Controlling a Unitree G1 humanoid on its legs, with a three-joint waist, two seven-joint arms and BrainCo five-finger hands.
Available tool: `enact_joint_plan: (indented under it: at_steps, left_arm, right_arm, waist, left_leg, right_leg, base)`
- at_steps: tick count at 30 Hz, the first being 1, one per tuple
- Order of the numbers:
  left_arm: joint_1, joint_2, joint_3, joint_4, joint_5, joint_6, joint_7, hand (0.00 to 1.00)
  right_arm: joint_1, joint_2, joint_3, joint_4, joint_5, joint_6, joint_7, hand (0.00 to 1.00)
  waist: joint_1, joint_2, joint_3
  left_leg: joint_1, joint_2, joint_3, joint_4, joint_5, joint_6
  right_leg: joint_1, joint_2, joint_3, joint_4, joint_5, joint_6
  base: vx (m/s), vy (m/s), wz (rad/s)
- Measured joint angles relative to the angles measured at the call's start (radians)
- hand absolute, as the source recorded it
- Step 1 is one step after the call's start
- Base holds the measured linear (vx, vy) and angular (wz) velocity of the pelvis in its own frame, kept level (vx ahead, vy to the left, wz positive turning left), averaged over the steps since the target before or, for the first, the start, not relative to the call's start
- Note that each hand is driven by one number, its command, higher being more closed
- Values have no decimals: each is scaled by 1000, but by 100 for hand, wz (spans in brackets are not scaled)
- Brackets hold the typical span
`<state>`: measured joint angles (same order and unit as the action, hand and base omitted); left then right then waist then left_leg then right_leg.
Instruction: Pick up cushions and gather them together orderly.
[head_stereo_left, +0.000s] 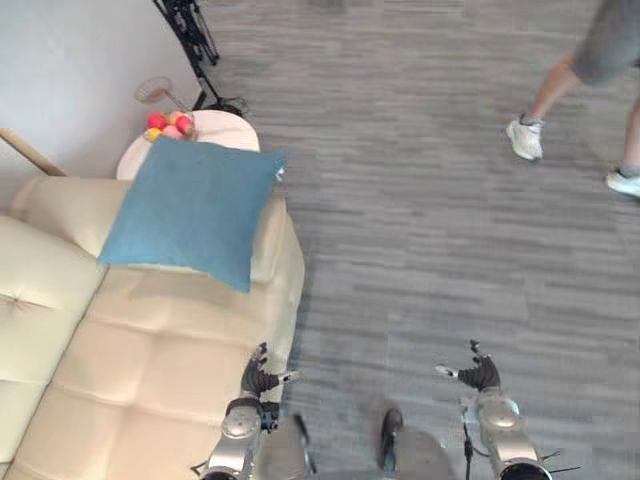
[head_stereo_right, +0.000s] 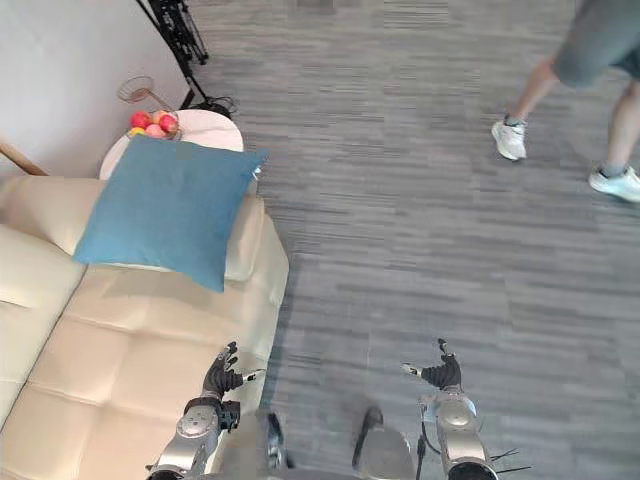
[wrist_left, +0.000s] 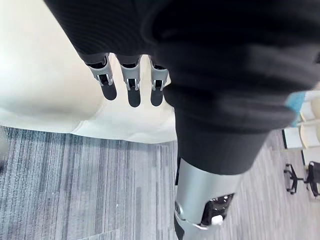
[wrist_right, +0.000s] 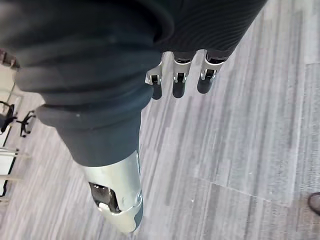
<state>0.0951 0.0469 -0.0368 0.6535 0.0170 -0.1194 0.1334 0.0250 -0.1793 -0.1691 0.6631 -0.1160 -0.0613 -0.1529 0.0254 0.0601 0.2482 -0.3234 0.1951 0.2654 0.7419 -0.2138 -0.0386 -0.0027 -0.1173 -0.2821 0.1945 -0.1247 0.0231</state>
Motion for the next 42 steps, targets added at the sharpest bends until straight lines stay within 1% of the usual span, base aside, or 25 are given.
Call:
enact_joint_plan:
  at_steps: [1,2,3,4,6,7,8,9,10,11,12,14,15,16,17,18,19,20,21,24,26,28,32,38,42]
  left_arm:
    - [19,-5,1,1,-1,2,0,0]
    - [43,-13,1,-4,-2,2,1,0]
    - [55,-11,3,0,-2,4,2,0]
    - [58,-12,9,-6,-2,6,3,0]
    - [51,-15,36,-17,-2,5,1,0]
    - [65,-24,46,-14,-4,6,2,0]
    - [73,-22,42,-12,-4,7,1,0]
    - [83,-19,40,-12,-5,7,1,0]
    - [83,-15,38,-12,-5,9,2,0]
    - [88,-7,38,-10,-6,18,3,0]
    - [92,-2,39,-10,-6,24,5,0]
    - [98,1,42,-10,-7,26,14,0]
    - [98,5,45,-5,-7,26,21,0]
    - [92,6,45,9,-8,27,22,0]
    - [78,2,45,38,-7,27,22,0]
    - [77,2,45,41,-7,27,22,0]
    - [88,7,50,51,-5,28,23,0]
    - [89,8,50,55,-5,28,23,0]
    - [86,-20,62,73,-4,35,24,0]
    - [81,-49,61,70,-6,34,24,0]
    - [80,-51,61,47,-10,33,23,0]
    - [83,-45,60,15,-21,31,23,0]
    - [79,-26,38,11,-27,27,23,0]
    - [82,35,41,9,-27,26,22,0]
    - [82,40,39,5,-26,26,22,0]
  right_arm:
    - [-8,2,-18,3,0,0,0,0]
    - [-4,-11,-23,17,0,-2,-4,0]
    - [-13,-10,-21,37,0,-1,-8,0]
    - [-15,2,-18,56,-1,2,-9,0]
    - [-12,-2,-17,66,-2,2,-10,0]
    - [-18,3,-17,68,-4,1,-11,0]
    - [-18,7,-17,68,-7,1,-11,0]
    - [-18,15,-16,69,-13,0,-10,0]
    - [-12,19,-14,70,-13,1,-10,0]
    - [10,22,-8,71,-13,1,-5,0]
    - [19,22,-2,72,-13,2,0,0]
    - [19,23,13,68,-13,0,2,0]
    - [23,23,15,67,-13,-1,3,0]
    - [24,22,14,59,-13,-1,3,0]
    - [48,18,9,56,-13,0,3,0]
    - [54,18,8,56,-13,0,3,0]
    - [86,21,4,56,-13,1,3,0]
    - [92,20,3,57,-13,2,3,0]
    - [91,12,-6,62,-13,12,2,0]
    - [96,15,-22,-21,-11,4,0,0]
    - [93,22,-32,-28,-5,-6,-1,0]
    - [98,52,-67,-27,13,-12,-4,0]
    - [85,59,-91,28,40,-15,-18,0]
    - [86,65,-114,69,51,-2,-21,0]
    - [83,58,-155,51,59,0,-23,0]
  waist:
    - [0,18,0]
    - [1,42,-6]
    - [8,41,-8]
    - [13,11,-23]
    - [20,2,-23]
    - [20,-8,-26]
    - [17,-19,-29]
    - [11,-34,-30]
    - [9,-42,-31]
    - [7,-47,-32]
    - [-6,-47,-34]
    - [-12,-43,-36]
    - [-12,-37,-38]
    - [-15,-29,-39]
    - [-27,-25,-40]
    - [-30,-26,-40]
    - [-27,-45,-48]
    - [-28,-44,-47]
    - [-7,3,-58]
    - [-10,1,-65]
    - [-10,-3,-64]
    - [-3,-21,-78]
    - [0,-29,-83]
    - [-11,-49,-100]
    - [-34,-68,-92]
  left_leg:
    - [6,-45,-6,-238,39,-45]
    - [17,-65,0,-415,175,-42]
    - [41,-70,8,-422,207,64]
    - [53,-105,28,-420,180,66]
    - [34,-112,9,-318,83,115]
    - [54,-124,7,-265,4,125]
    - [77,-140,7,-259,-23,127]
    - [122,-166,-5,-261,-58,135]
    - [148,-179,-14,-261,-72,135]
    - [206,-198,-47,-268,-93,142]
    - [257,-208,-72,-293,-96,144]
    - [319,-213,-126,-336,-96,144]
    - [340,-212,-182,-358,-96,144]
    - [346,-208,-231,-361,-96,144]
    - [359,-207,-295,-351,-102,122]
    - [363,-204,-299,-348,-104,115]
    - [380,-207,-329,-316,-155,29]
    - [383,-205,-339,-307,-164,15]
    - [376,-164,-372,-284,-171,-10]
    - [332,-125,-350,-268,-88,-80]
    - [301,-68,-237,-239,-42,-68]
    - [272,6,-12,-241,6,-30]
    - [262,36,203,-337,13,-26]
    - [302,-23,219,-475,55,-9]
    - [302,-70,203,-518,33,10]
  right_leg:
    - [51,-5,-4,-16,-22,30]
    - [86,19,-3,-32,-42,55]
    - [108,13,13,-40,-53,66]
    - [135,-20,17,-55,-51,64]
    - [129,-46,29,26,-69,95]
    - [74,-87,71,239,-98,145]
    - [23,-115,98,384,-84,176]
    - [-65,-155,145,606,-1,243]
    - [-108,-168,165,720,7,249]
    - [-175,-180,163,885,-24,208]
    - [-206,-181,133,907,-63,149]
    - [-279,-153,87,819,-116,101]
    - [-325,-102,106,721,-136,75]
    - [-355,-51,164,607,-141,79]
    - [-365,30,311,389,-114,100]
    - [-361,42,341,339,-96,99]
    - [-327,55,453,146,104,106]
    - [-325,52,458,155,130,110]
    - [-316,65,403,212,96,82]
    - [-272,0,241,248,20,54]
    - [-193,-24,127,202,11,40]
    - [-97,-38,-2,109,10,37]
    - [-70,-56,-134,61,11,38]
    - [-58,-74,-151,42,39,43]
    - [-149,-141,-87,235,1,61]
  base:
    - [636,157,-5]
    - [532,148,-14]
    - [552,162,-1]
    - [549,157,19]
    - [574,206,26]
    - [477,210,12]
    - [582,244,26]
    - [400,136,33]
    - [509,106,60]
    - [506,37,80]
    - [521,14,87]
    - [527,-45,73]
    - [583,-137,87]
    - [636,-246,144]
    - [447,-203,135]
    - [553,-283,185]
    - [287,-154,122]
    - [430,-258,145]
    - [279,-215,115]
    - [294,-281,158]
    - [156,-231,189]
    - [116,-215,179]
    - [17,-17,112]
    - [-62,42,27]
    - [-145,27,15]
